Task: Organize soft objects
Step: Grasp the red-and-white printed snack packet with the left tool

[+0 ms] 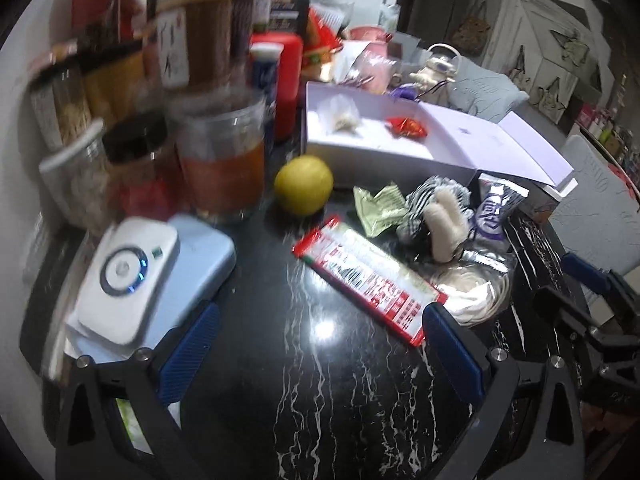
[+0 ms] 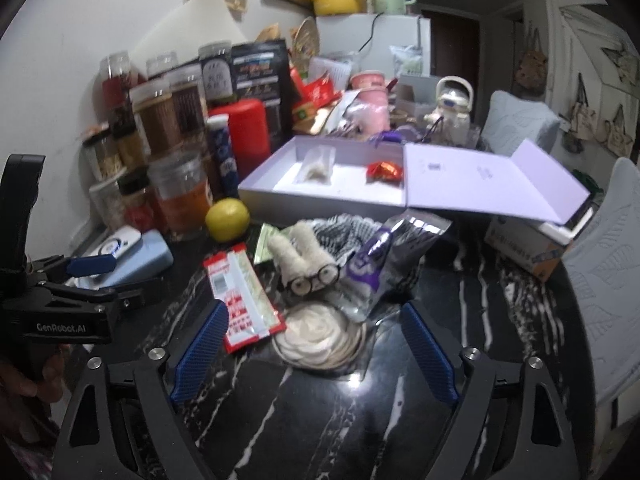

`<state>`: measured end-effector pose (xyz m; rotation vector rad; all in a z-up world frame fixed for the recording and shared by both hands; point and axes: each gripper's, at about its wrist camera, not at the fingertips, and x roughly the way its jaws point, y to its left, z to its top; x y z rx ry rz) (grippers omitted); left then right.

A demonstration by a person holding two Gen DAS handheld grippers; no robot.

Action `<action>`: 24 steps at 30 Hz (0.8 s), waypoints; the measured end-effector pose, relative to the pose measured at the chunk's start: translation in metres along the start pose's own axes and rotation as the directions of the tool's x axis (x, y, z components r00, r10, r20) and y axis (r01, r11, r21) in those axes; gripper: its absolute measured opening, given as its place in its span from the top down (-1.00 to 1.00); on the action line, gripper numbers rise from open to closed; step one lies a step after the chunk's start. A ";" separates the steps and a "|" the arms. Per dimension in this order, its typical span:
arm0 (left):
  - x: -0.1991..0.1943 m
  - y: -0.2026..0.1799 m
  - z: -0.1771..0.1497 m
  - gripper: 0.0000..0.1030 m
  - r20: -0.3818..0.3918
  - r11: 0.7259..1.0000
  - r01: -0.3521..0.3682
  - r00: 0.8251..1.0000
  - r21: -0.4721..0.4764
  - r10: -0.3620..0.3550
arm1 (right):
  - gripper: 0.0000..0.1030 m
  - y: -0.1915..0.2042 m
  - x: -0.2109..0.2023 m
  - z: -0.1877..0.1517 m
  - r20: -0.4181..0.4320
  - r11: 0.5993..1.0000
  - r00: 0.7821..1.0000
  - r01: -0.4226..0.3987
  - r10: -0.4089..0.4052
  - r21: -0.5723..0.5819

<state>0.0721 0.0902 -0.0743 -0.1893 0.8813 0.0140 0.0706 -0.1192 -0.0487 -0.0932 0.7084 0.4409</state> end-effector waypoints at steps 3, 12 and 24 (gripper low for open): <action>0.008 0.001 -0.001 -1.00 -0.014 1.000 0.002 1.000 -0.009 -0.002 | -0.66 -0.001 0.015 -0.007 -0.036 1.000 0.999 -0.026 0.026 0.016; 0.041 -0.019 0.013 -1.00 -0.050 1.000 -0.010 0.999 0.011 0.010 | -0.65 -0.012 0.033 -0.015 -0.072 0.999 0.997 0.028 -0.029 -0.021; 0.096 -0.041 0.039 -1.00 -0.138 0.997 -0.074 0.988 -0.033 0.068 | -0.65 -0.040 0.038 -0.012 -0.076 0.998 0.995 0.061 -0.059 0.020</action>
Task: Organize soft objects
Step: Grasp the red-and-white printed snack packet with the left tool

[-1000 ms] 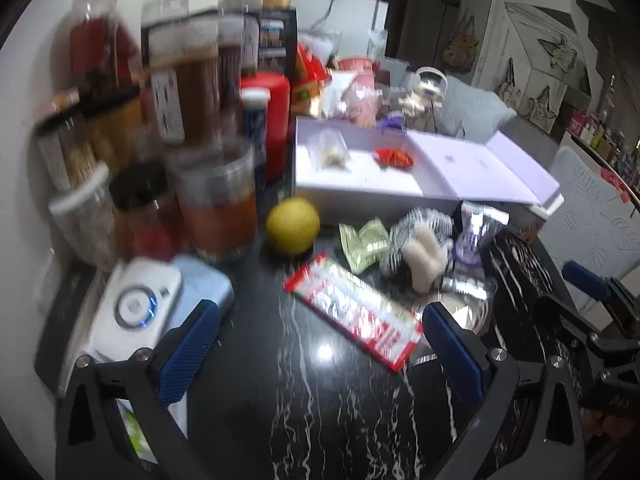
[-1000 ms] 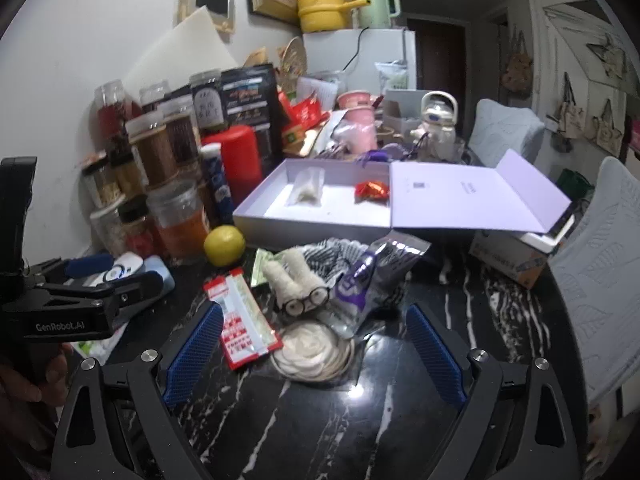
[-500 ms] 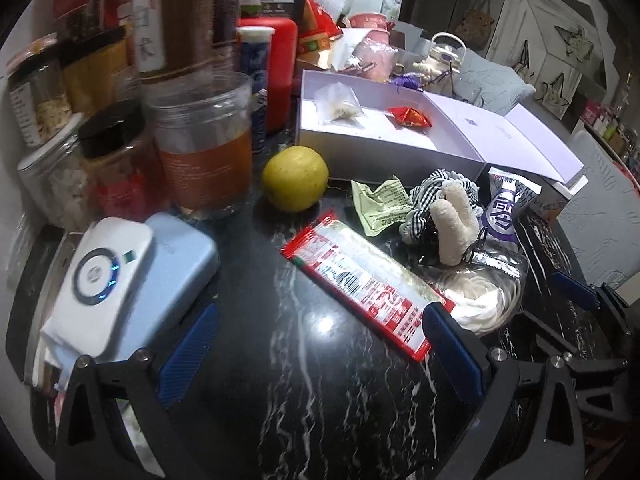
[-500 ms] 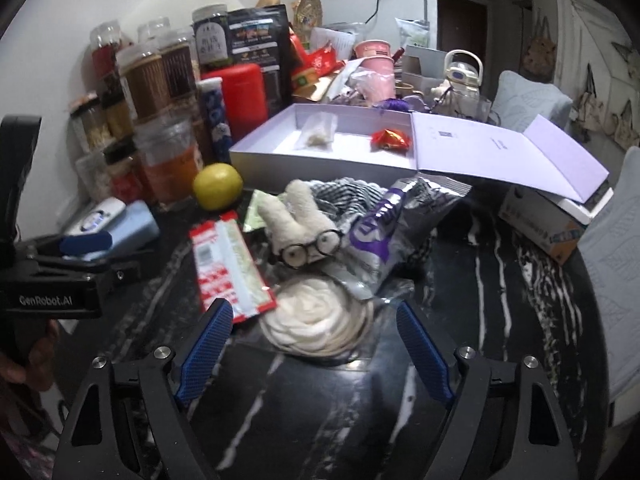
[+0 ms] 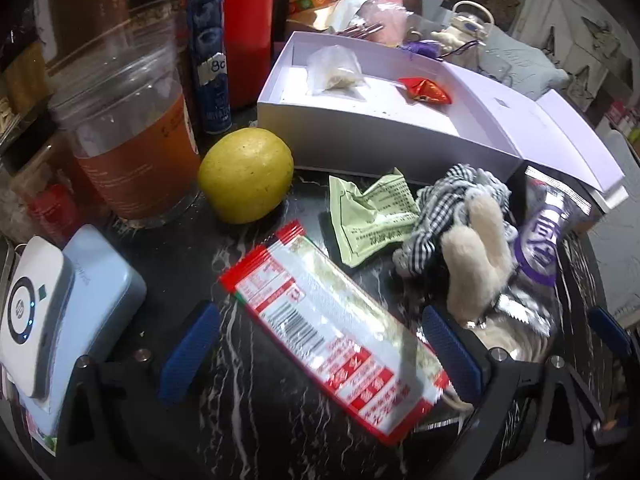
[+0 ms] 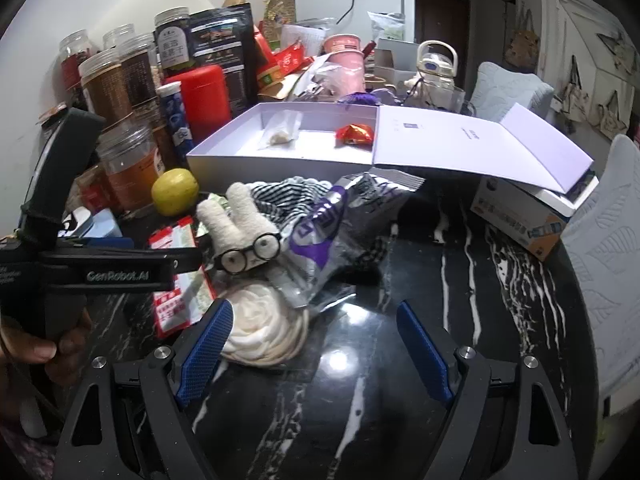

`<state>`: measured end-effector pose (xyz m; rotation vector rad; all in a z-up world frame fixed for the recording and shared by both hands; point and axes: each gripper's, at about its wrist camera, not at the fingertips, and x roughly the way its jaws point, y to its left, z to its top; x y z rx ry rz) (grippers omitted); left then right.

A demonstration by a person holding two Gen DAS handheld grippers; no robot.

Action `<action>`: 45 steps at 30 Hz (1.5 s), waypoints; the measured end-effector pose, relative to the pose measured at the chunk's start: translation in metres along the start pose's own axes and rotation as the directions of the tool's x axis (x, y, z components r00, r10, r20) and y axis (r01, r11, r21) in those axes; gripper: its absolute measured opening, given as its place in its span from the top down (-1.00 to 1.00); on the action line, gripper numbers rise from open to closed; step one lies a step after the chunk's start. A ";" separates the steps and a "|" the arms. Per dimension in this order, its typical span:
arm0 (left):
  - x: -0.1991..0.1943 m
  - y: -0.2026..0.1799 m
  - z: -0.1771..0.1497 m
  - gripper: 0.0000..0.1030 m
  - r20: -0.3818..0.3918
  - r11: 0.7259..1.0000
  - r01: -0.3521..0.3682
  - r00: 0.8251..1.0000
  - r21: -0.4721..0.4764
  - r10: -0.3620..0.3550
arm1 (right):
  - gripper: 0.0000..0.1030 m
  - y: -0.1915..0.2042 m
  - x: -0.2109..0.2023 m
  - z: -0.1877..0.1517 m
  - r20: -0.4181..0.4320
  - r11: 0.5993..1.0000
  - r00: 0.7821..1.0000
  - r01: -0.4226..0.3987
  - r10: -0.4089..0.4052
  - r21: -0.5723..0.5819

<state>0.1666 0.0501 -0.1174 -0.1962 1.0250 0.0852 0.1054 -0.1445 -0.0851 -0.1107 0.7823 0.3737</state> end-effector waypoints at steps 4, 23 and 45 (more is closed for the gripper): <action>0.013 -0.005 0.004 -1.00 -0.033 0.998 -0.061 0.998 0.009 0.062 | -0.65 -0.007 0.002 0.000 -0.004 1.000 1.000 -0.002 0.002 0.013; -0.005 0.009 -0.021 -0.11 0.040 0.993 -0.054 0.998 0.101 0.050 | -0.65 -0.017 0.001 -0.006 0.001 0.999 1.000 -0.025 0.025 0.042; -0.016 -0.008 -0.045 0.00 0.046 0.969 0.033 0.998 0.246 -0.045 | -0.65 -0.015 0.004 -0.008 -0.024 0.996 0.998 -0.050 0.052 0.078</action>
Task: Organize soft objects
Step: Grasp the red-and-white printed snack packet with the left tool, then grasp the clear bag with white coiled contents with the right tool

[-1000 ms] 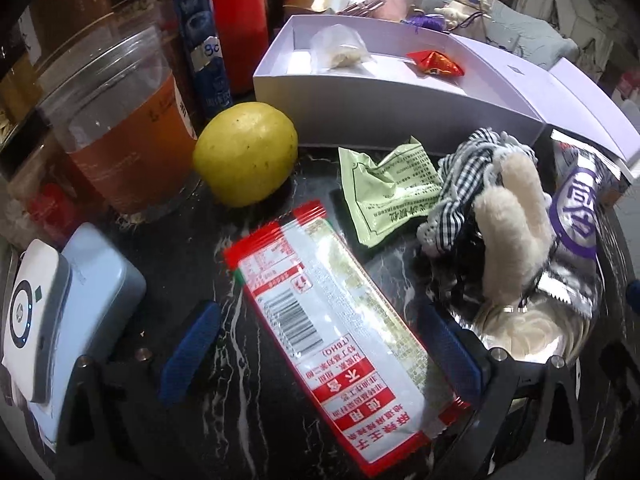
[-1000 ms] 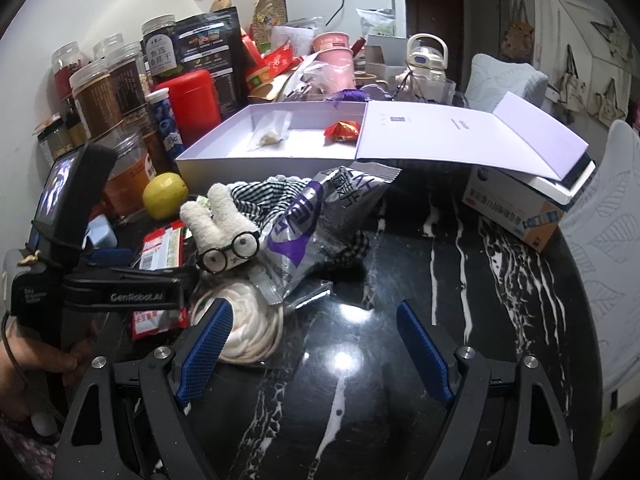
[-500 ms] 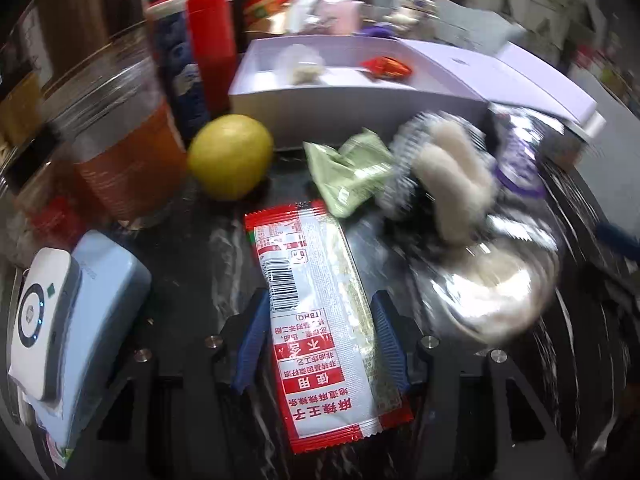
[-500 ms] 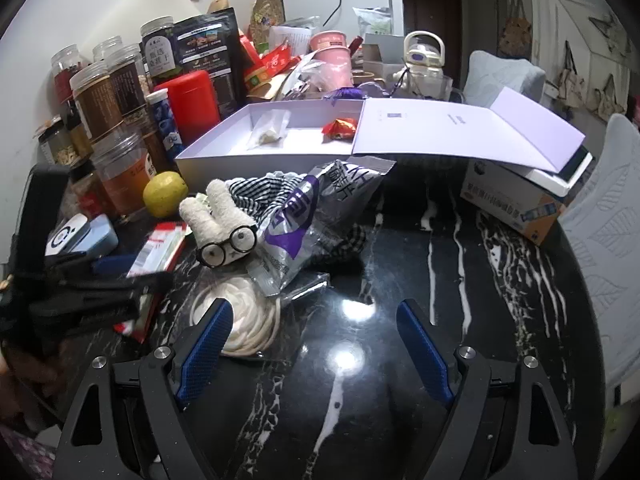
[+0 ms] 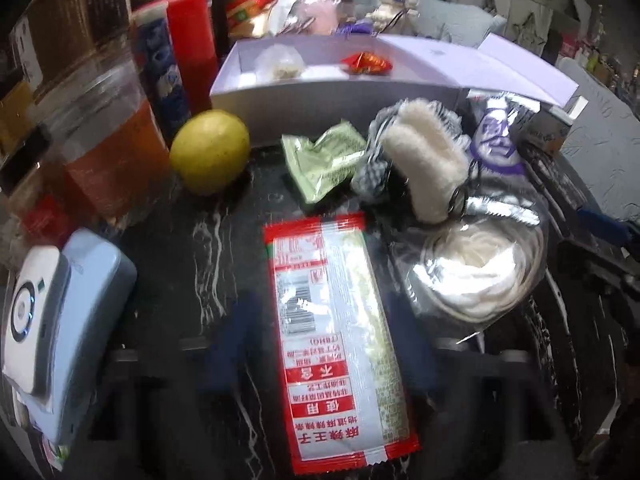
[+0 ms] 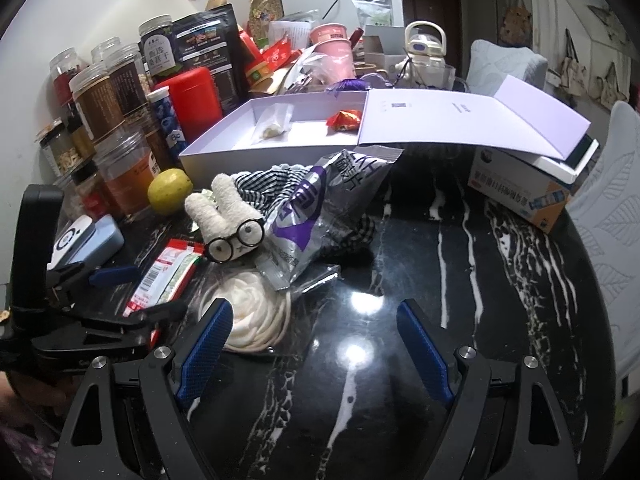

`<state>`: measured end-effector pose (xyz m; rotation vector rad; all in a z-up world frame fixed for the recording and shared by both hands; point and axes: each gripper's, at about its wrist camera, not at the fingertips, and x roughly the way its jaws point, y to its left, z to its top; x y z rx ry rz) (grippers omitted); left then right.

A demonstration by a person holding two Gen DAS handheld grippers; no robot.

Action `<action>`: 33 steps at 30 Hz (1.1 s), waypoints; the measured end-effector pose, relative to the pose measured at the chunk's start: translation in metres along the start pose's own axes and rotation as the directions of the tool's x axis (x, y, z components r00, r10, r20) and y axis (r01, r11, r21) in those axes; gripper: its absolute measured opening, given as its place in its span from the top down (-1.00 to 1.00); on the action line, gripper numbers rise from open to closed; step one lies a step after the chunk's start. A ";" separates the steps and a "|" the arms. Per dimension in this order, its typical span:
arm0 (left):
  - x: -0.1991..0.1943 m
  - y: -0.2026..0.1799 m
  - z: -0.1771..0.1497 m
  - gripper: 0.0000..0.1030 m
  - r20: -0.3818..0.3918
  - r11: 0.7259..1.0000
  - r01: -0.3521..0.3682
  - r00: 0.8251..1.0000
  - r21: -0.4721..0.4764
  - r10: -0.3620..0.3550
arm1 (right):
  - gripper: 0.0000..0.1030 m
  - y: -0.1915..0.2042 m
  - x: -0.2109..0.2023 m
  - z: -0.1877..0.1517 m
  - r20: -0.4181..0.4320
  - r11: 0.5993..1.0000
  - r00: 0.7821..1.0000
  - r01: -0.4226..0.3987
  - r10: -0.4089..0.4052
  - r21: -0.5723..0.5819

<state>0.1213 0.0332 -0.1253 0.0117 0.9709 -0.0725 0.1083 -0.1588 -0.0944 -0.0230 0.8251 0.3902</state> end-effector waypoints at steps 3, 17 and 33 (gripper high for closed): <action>0.001 0.000 0.002 0.05 0.005 1.000 0.012 1.000 0.007 -0.012 | -0.65 0.001 0.006 0.001 -0.015 1.000 1.000 -0.022 0.023 0.022; -0.023 0.010 -0.002 0.06 0.029 0.996 0.082 0.996 -0.030 -0.081 | -0.66 0.017 0.048 0.009 -0.095 0.994 0.990 -0.105 0.108 0.036; -0.039 0.016 -0.008 0.07 0.056 0.995 0.080 0.995 -0.058 -0.077 | 0.53 0.006 0.040 -0.003 -0.095 0.977 0.977 -0.177 0.188 0.119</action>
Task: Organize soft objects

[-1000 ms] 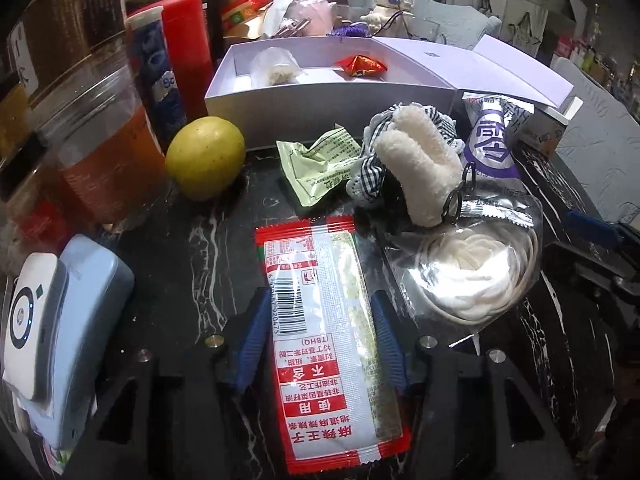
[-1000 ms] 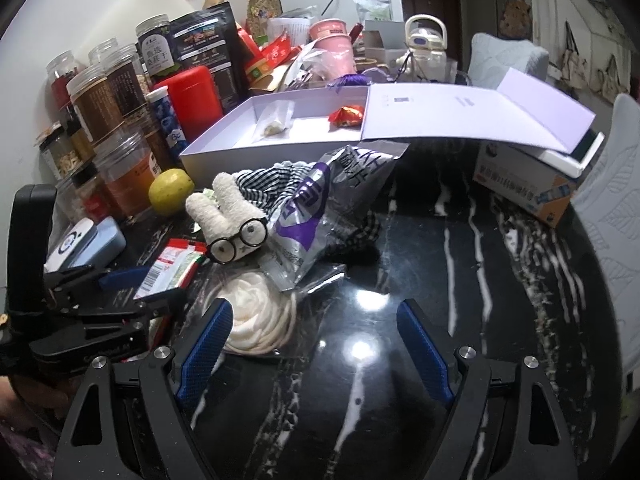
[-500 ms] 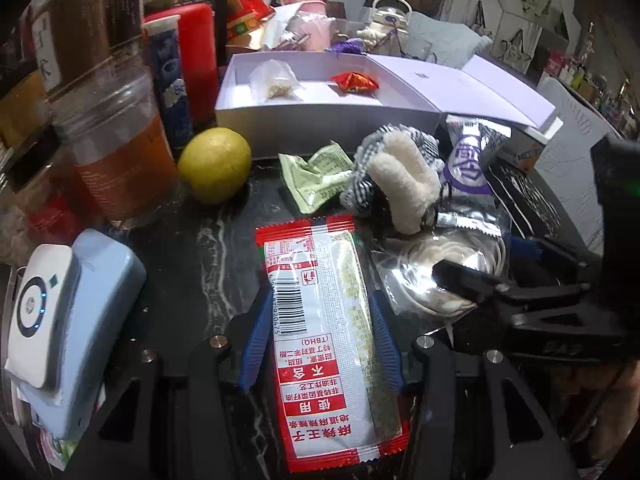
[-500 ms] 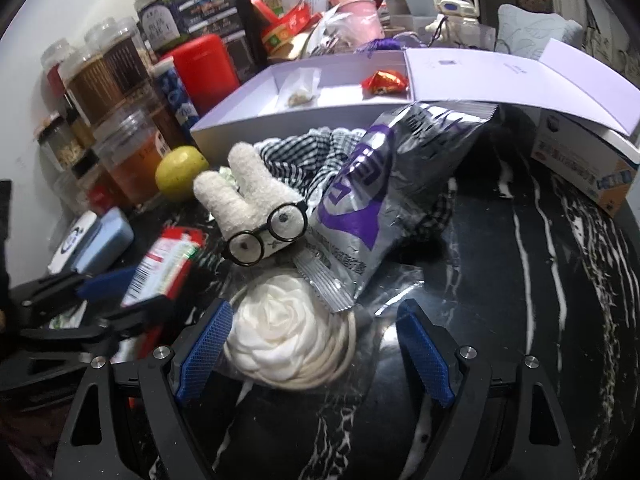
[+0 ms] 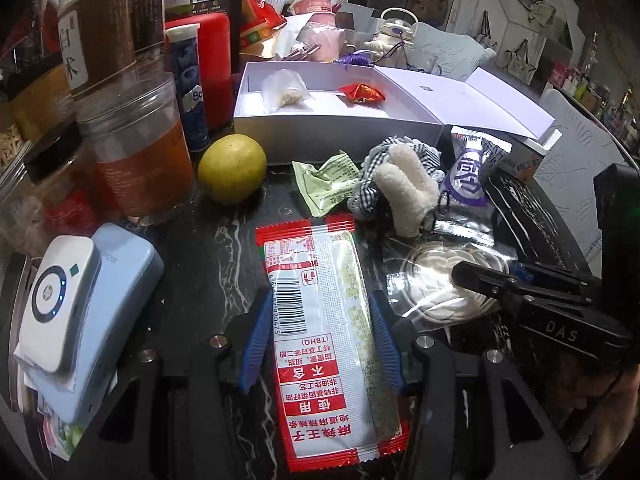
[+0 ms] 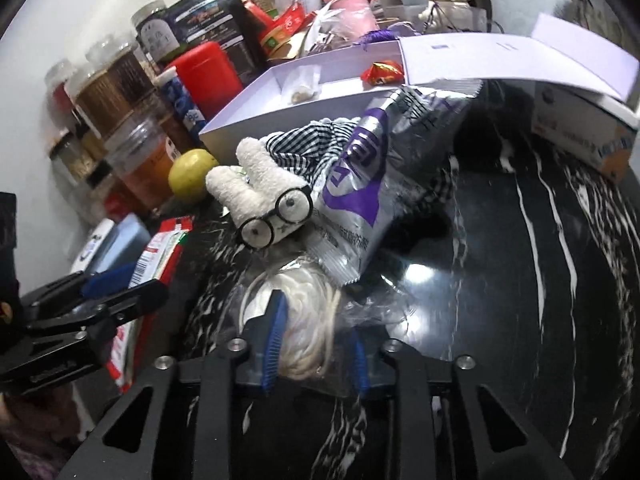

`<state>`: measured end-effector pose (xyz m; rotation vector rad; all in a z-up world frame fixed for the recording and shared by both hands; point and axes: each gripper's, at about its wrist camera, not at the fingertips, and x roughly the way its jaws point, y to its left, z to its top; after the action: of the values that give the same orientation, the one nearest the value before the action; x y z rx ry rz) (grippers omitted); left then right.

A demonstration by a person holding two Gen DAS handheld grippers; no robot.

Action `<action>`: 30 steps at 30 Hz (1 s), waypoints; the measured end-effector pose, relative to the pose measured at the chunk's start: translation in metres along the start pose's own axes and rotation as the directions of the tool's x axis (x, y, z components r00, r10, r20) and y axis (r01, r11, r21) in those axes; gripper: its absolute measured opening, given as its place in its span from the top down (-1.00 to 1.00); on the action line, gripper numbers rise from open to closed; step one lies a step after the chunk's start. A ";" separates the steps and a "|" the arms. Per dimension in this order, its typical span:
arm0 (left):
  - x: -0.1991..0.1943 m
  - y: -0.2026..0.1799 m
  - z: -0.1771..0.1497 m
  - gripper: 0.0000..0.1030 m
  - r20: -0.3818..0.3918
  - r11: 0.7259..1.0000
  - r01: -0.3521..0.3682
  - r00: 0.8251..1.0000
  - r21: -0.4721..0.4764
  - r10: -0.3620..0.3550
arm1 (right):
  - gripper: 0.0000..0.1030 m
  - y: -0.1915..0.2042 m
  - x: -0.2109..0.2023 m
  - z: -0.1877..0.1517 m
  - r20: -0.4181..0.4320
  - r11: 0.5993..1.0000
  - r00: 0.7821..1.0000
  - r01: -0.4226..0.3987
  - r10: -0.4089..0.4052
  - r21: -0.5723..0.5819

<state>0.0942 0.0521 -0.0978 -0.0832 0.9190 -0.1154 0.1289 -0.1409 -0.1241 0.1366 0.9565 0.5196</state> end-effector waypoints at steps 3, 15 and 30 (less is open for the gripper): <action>-0.005 -0.004 -0.004 0.07 0.002 1.000 0.016 1.000 0.000 -0.016 | 0.60 0.002 -0.009 -0.007 0.009 1.000 1.000 -0.009 0.009 -0.003; -0.028 -0.031 -0.019 0.07 0.046 0.997 0.068 0.997 0.037 -0.069 | 0.64 0.000 -0.065 -0.048 0.073 0.998 0.997 -0.026 0.021 0.064; -0.062 -0.058 -0.028 0.06 0.112 0.989 0.115 0.986 0.095 -0.125 | 0.65 -0.001 -0.116 -0.067 0.165 0.993 0.985 -0.072 0.056 0.092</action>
<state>0.0308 0.0022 -0.0584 -0.0625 0.7897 -0.2603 0.0206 -0.2052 -0.0768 0.2949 0.8209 0.5132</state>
